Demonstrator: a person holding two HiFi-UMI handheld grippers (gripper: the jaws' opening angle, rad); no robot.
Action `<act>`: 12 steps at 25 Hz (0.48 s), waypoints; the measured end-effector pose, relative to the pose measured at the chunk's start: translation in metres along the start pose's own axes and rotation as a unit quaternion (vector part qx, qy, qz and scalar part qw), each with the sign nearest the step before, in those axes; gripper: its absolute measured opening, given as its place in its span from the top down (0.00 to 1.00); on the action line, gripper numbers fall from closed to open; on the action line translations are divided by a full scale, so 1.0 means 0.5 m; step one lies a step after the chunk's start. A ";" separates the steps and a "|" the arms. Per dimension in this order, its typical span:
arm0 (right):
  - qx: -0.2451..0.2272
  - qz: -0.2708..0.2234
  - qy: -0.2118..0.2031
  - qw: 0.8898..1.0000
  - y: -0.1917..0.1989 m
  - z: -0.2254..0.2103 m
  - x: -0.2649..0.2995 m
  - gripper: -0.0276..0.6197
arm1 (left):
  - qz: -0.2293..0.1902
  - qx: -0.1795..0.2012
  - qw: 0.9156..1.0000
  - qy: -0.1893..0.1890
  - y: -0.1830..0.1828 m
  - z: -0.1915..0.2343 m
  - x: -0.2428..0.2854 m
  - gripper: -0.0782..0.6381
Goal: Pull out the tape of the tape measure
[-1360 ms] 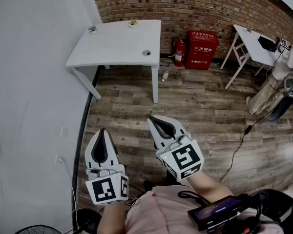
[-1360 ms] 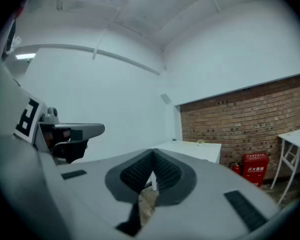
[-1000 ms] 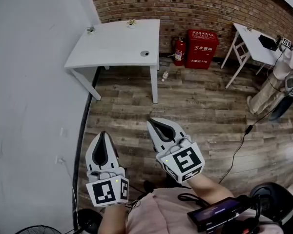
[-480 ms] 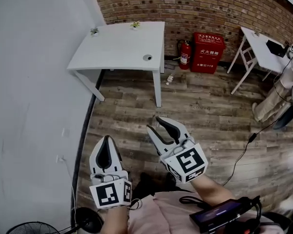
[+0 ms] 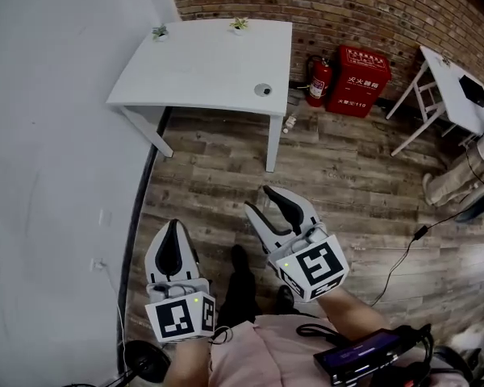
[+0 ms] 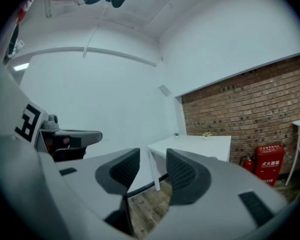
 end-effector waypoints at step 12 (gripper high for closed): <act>-0.018 -0.004 0.008 1.000 -0.085 -0.013 0.350 0.69 | -0.025 -0.005 0.999 0.026 0.002 0.236 0.280 0.88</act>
Point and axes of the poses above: the fingertips, and each gripper's own axes: x forward along the fingers, z to its left, y out of its underside, the point moved 5 cm from there along -x, backward along the fingers, and after that the axes turned 10 degrees about x, right-handed, at the moved point
